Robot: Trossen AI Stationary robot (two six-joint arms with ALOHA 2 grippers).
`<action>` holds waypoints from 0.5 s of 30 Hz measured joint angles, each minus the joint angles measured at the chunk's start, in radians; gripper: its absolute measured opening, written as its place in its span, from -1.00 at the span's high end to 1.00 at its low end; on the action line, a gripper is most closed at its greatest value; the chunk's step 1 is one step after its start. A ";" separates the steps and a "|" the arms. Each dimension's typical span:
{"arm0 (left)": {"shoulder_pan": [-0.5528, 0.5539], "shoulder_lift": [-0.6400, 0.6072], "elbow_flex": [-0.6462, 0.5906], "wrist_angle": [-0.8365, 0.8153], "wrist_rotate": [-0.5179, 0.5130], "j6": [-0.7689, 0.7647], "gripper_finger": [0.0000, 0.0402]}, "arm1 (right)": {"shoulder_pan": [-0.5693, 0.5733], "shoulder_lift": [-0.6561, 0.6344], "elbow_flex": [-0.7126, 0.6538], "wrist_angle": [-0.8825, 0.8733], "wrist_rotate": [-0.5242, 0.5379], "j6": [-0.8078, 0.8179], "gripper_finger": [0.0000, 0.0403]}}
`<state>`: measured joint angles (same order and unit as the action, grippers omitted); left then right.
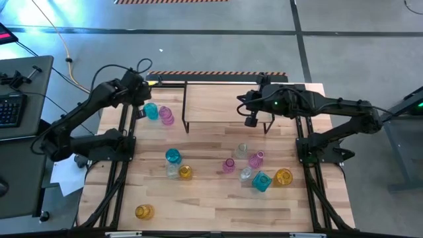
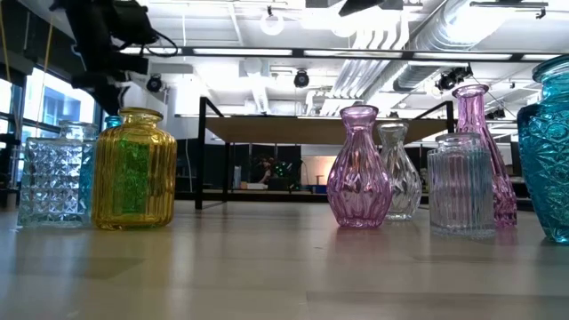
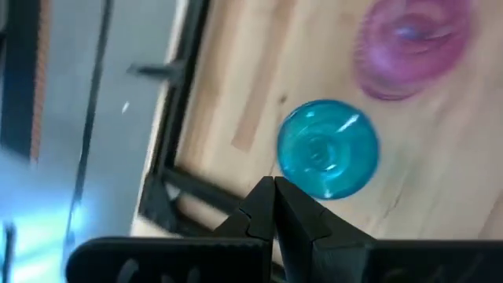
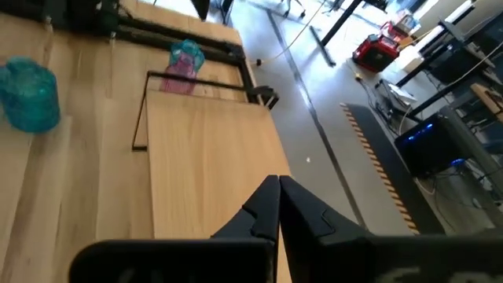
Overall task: Sort vases onto shelf
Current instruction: Put the top blue vase on the shelf
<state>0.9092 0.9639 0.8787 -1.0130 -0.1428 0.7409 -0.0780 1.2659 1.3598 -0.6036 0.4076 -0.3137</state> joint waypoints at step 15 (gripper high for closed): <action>-0.014 0.183 0.000 -0.053 0.131 -0.060 0.96 | 0.000 0.000 0.000 -0.050 0.000 0.026 1.00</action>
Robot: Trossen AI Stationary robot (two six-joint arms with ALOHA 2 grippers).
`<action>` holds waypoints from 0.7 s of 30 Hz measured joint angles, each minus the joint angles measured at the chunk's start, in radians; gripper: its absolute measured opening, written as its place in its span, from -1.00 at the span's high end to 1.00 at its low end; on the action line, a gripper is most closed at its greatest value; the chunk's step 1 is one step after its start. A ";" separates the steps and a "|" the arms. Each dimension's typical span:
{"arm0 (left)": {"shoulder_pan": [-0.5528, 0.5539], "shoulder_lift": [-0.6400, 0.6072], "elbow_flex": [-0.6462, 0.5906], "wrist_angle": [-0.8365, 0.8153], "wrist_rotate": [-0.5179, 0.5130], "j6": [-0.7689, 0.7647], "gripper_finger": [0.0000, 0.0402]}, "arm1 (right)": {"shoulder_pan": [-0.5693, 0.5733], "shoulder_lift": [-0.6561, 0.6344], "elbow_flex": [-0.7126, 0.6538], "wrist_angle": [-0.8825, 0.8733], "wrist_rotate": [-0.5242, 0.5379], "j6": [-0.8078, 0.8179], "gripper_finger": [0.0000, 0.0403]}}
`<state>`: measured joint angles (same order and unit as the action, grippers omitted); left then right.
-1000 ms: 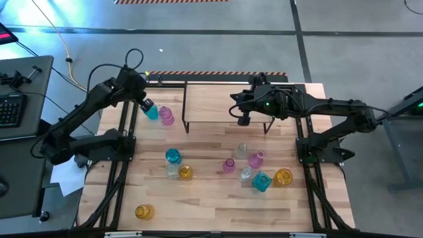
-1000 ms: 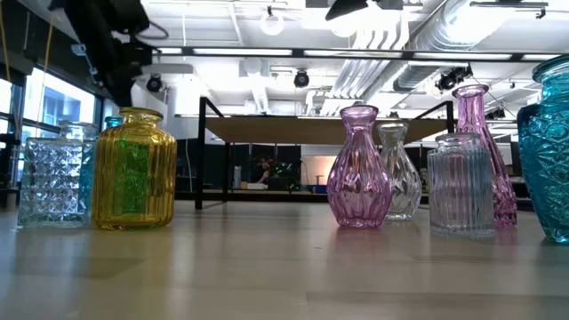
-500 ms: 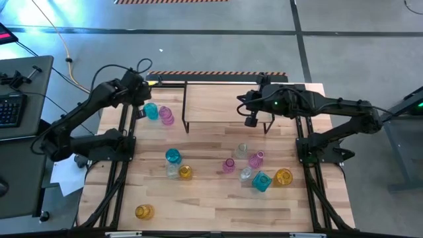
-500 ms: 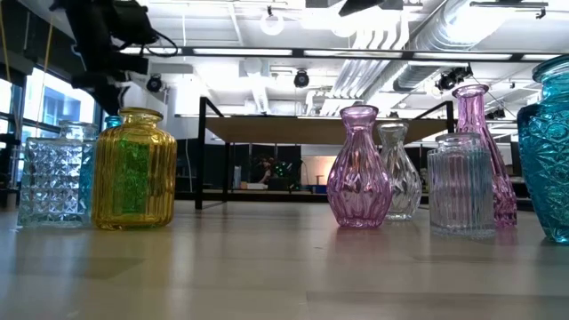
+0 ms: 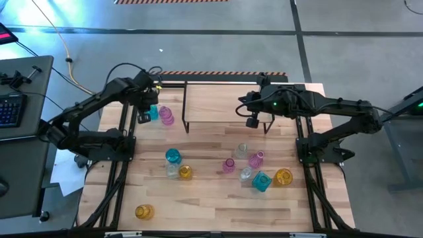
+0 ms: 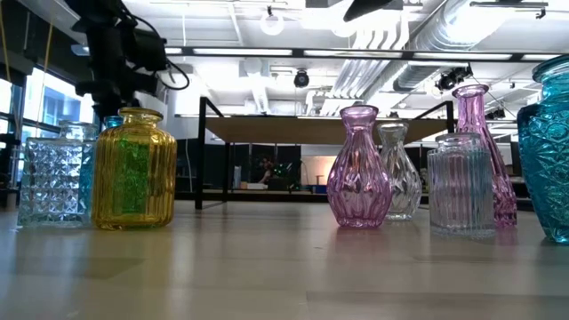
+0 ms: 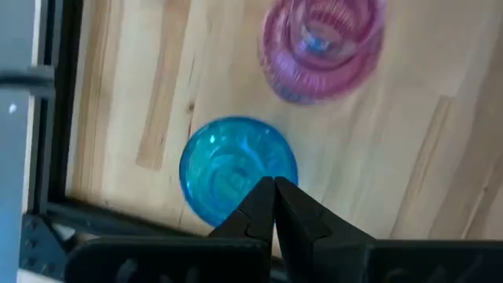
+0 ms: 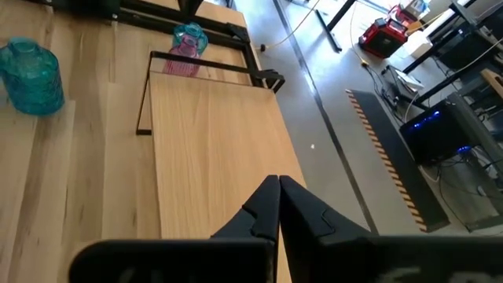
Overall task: Sort vases onto shelf
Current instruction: Put the top blue vase on the shelf
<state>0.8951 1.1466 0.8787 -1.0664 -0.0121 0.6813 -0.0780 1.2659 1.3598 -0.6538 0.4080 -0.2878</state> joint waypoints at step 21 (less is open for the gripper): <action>0.001 0.006 0.000 0.013 -0.027 -0.086 -0.05 | 0.000 0.000 0.000 -0.025 0.000 0.026 1.00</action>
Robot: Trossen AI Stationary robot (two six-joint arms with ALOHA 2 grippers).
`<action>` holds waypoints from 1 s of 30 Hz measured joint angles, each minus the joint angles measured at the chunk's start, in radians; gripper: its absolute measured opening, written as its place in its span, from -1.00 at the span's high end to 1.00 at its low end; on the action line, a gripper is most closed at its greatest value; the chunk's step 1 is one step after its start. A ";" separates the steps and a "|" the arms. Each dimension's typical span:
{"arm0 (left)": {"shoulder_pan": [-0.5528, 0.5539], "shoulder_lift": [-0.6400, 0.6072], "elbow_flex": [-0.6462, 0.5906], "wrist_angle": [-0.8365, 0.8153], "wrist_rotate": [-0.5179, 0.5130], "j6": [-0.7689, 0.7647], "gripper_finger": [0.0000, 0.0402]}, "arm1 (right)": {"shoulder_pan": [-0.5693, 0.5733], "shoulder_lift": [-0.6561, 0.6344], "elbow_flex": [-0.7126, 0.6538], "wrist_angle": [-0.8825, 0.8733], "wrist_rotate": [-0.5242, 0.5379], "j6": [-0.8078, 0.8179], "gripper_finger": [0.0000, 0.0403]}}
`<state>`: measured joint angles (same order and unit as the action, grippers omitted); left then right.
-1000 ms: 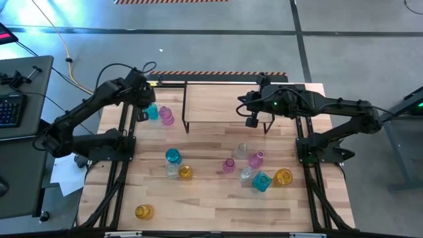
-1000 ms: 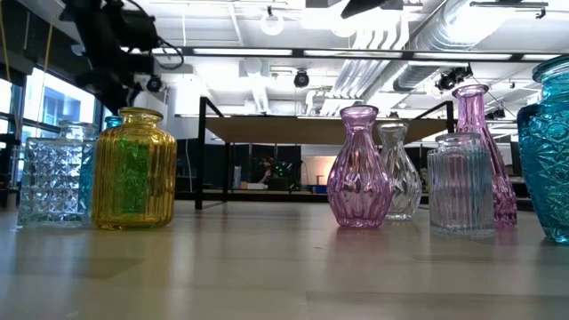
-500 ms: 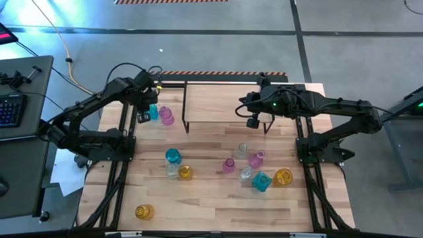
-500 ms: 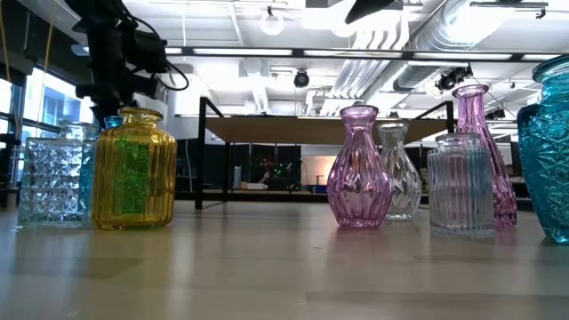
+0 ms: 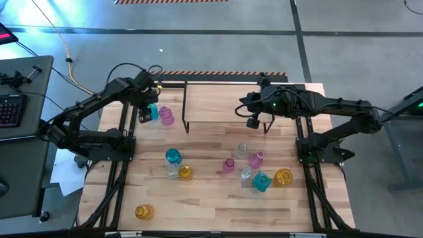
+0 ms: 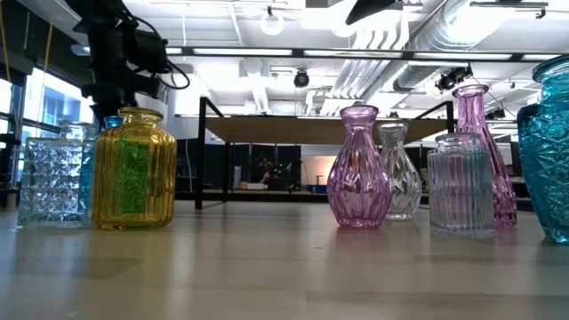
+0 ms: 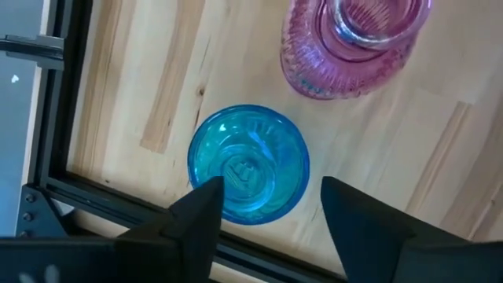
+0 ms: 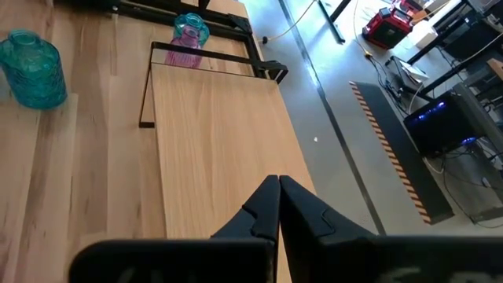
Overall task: Sort vases onto shelf
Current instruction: Put the top blue vase on the shelf
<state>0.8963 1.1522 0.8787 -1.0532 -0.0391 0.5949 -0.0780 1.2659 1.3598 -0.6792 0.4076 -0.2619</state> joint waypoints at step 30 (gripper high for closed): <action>-0.001 -0.001 -0.111 0.092 0.029 -0.118 0.10 | 0.000 0.001 0.000 0.003 -0.045 0.022 1.00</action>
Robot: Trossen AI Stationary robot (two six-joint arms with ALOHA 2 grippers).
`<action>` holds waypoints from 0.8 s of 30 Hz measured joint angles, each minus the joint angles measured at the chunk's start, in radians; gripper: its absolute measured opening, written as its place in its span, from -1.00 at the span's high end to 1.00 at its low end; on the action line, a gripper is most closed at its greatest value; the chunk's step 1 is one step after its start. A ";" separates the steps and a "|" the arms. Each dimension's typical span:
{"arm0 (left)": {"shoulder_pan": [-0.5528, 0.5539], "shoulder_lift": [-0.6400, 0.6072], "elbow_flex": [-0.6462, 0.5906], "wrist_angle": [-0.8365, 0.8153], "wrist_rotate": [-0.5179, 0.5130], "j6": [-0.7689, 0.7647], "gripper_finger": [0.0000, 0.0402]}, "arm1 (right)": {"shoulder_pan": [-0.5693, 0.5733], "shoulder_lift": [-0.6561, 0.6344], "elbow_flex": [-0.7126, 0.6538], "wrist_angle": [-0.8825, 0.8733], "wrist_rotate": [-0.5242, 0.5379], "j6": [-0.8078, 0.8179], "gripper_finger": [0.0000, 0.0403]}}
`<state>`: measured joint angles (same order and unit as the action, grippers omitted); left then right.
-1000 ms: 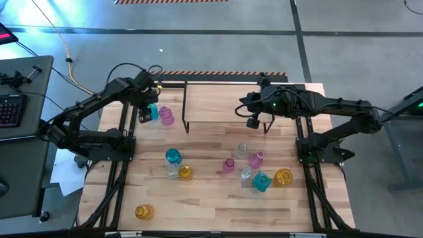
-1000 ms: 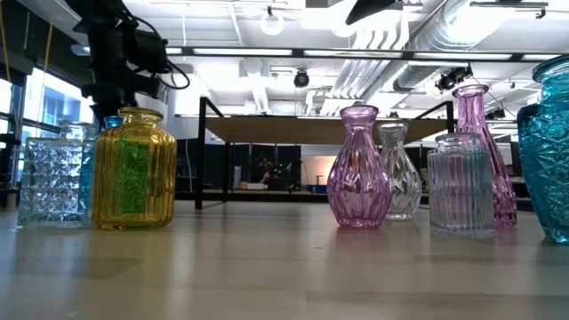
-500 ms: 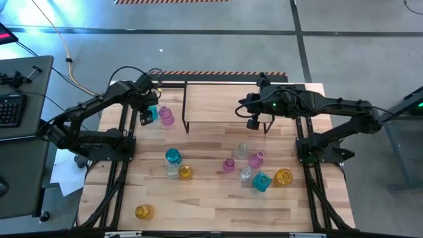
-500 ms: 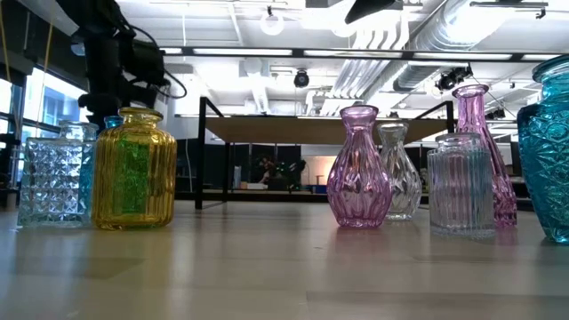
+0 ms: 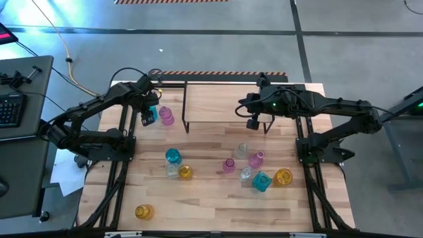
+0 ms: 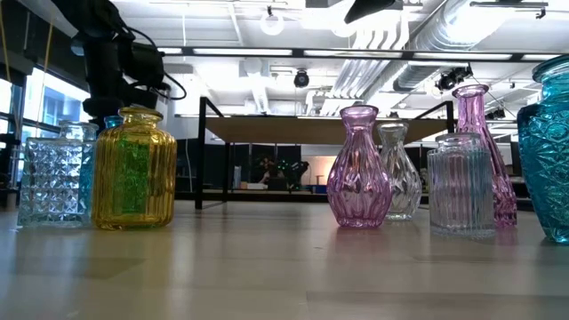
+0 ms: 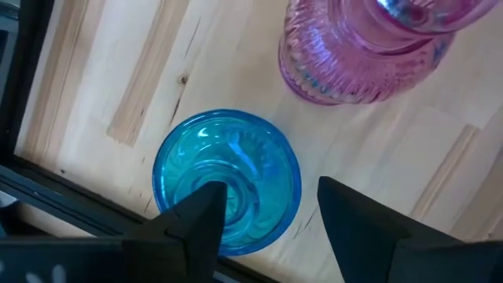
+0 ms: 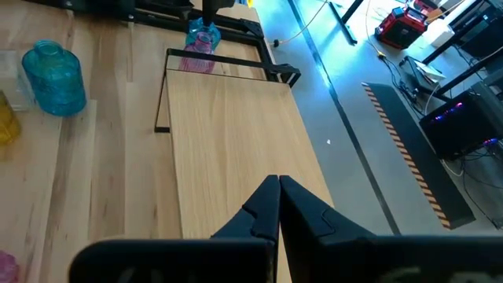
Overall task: Sort vases onto shelf
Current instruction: Put the top blue vase on the shelf
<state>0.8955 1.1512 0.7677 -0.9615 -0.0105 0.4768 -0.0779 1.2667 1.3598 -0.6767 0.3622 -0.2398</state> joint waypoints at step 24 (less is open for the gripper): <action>0.000 0.000 0.000 0.011 -0.033 -0.031 0.91 | 0.008 0.000 0.000 -0.001 -0.003 0.030 1.00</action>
<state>0.8951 1.1511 0.7677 -0.9501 -0.0437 0.4461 -0.0695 1.2667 1.3598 -0.6773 0.3588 -0.2095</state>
